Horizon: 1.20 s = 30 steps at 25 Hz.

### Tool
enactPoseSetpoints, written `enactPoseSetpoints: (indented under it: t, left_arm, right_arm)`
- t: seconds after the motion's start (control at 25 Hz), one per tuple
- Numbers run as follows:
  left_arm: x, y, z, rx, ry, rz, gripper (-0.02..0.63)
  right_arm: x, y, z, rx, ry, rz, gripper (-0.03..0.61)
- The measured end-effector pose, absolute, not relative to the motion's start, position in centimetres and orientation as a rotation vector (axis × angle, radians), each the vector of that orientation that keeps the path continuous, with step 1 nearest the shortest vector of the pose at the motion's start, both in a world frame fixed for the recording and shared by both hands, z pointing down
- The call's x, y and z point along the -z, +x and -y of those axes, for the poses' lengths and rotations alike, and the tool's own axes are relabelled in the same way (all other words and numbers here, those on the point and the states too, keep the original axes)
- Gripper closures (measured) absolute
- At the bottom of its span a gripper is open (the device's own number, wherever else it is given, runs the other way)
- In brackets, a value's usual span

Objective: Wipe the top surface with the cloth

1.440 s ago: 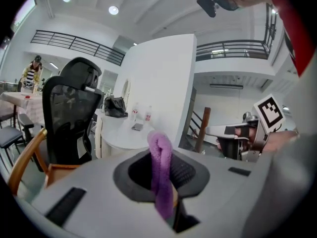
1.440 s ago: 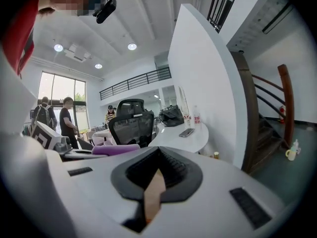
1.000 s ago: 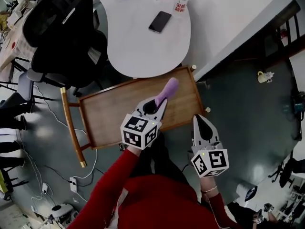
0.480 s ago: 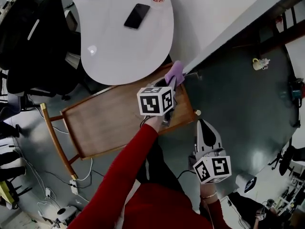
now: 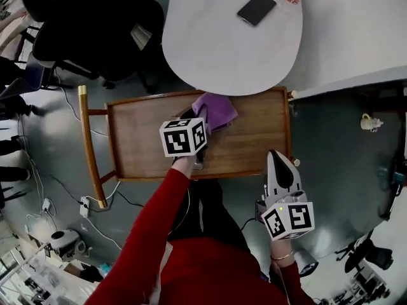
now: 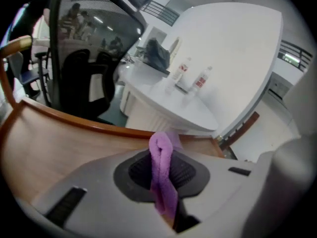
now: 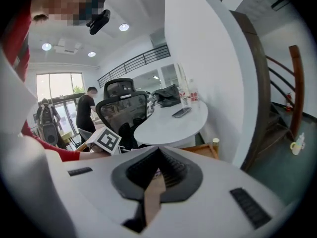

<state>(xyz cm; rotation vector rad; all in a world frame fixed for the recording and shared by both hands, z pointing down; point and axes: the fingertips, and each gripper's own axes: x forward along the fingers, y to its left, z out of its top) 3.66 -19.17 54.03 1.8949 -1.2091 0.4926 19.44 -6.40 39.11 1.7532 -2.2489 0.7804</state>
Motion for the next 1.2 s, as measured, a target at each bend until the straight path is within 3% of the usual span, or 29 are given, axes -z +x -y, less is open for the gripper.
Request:
enactPoseSetpoints:
  t: [0.28, 0.48, 0.84, 1.08, 1.2]
  left_arm:
    - [-53.7, -15.8, 18.0, -0.600, 1.711, 1.587, 0.560]
    - [-52.9, -22.7, 16.4, -0.632, 1.611, 1.732, 0.560]
    - [-50.9, -24.0, 15.3, -0.641, 1.616, 1.839, 0.560]
    - [-45.2, -23.1, 14.7, -0.653, 1.796, 1.865, 0.560]
    - [-43.2, -19.4, 14.3, -0.641, 1.951, 1.706, 0.560]
  right_arm:
    - [-39.3, 11.9, 9.2, -0.761, 1.522, 2.382, 0.567]
    - [-39.5, 8.4, 9.3, -0.749, 1.431, 2.418, 0.566]
    - [-39.2, 6.4, 9.5, -0.713, 1.408, 2.440, 0.566]
    - [-37.2, 7.3, 8.7, -0.655, 1.530, 2.417, 0.567]
    - [-36.6, 8.4, 7.7, -0.644, 1.619, 2.392, 0.566]
